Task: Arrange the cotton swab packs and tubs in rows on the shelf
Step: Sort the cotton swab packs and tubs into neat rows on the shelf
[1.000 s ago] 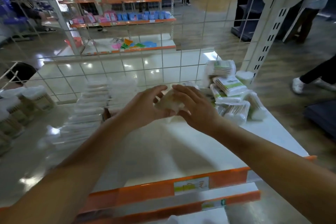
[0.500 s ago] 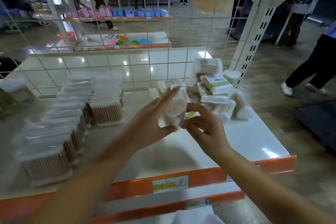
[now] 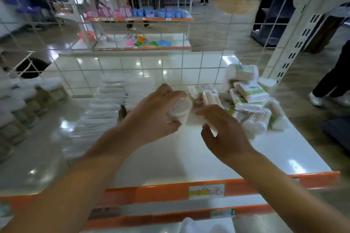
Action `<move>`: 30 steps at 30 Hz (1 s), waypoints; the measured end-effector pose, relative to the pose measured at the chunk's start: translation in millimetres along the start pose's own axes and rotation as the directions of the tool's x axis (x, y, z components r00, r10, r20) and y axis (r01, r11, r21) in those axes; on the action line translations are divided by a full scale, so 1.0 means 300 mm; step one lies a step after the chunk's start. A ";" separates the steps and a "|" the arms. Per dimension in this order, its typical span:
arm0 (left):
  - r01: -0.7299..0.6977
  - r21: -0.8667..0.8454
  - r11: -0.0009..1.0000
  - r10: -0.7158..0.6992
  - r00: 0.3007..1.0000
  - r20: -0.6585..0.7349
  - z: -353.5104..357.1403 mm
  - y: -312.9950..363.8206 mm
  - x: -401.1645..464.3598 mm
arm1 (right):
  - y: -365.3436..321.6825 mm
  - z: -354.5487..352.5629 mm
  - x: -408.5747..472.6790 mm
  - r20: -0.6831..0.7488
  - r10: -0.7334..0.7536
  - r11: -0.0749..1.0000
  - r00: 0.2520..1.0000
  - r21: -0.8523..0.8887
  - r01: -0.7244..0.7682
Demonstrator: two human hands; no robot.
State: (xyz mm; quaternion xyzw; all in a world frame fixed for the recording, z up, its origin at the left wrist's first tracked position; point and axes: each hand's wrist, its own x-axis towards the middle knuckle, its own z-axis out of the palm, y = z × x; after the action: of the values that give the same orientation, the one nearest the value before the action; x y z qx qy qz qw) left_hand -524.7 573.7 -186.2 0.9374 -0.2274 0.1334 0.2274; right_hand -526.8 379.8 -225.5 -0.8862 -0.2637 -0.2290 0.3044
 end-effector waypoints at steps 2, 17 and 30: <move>0.034 0.014 0.999 -0.034 0.999 0.005 -0.066 -0.042 -0.025 | -0.032 0.016 0.035 -0.025 -0.026 0.999 0.999 0.021 0.027; 0.324 0.148 0.934 -0.320 0.946 -0.048 -0.443 -0.480 -0.283 | -0.441 0.289 0.184 0.051 -0.092 0.996 0.994 -0.001 0.092; 0.399 0.380 0.834 -0.448 0.893 0.044 -0.444 -0.909 -0.271 | -0.679 0.460 0.243 0.092 -0.087 0.995 0.992 -0.039 0.090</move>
State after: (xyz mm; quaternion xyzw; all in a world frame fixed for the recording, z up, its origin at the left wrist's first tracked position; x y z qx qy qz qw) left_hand -481.4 884.5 -200.1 0.9966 0.0001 0.0572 0.0598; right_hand -561.5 632.5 -196.9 -0.8894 -0.3113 -0.2077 0.2627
